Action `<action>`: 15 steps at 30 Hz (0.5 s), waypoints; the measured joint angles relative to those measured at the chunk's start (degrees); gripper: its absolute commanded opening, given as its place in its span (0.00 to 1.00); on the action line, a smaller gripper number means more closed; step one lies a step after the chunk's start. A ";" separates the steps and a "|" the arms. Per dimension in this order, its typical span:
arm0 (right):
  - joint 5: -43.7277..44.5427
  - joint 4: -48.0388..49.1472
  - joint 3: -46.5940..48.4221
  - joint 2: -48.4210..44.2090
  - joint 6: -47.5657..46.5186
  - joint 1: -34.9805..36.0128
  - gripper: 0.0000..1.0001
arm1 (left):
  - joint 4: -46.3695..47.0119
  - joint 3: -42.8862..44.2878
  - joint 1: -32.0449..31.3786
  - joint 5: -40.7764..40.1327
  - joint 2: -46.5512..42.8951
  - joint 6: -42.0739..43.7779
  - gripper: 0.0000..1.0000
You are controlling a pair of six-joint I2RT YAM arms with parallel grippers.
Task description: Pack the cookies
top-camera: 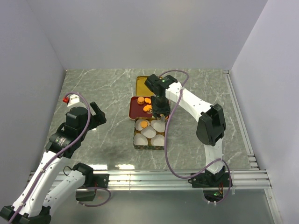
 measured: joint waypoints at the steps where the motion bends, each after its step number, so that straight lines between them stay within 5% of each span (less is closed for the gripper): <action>1: 0.04 -0.02 0.00 0.00 0.00 0.00 0.47 | 0.00 0.00 0.00 0.00 0.00 0.00 0.90; 15: 1.64 -3.41 10.08 1.07 -0.13 -0.20 0.46 | 0.00 0.00 0.00 0.00 0.00 0.00 0.90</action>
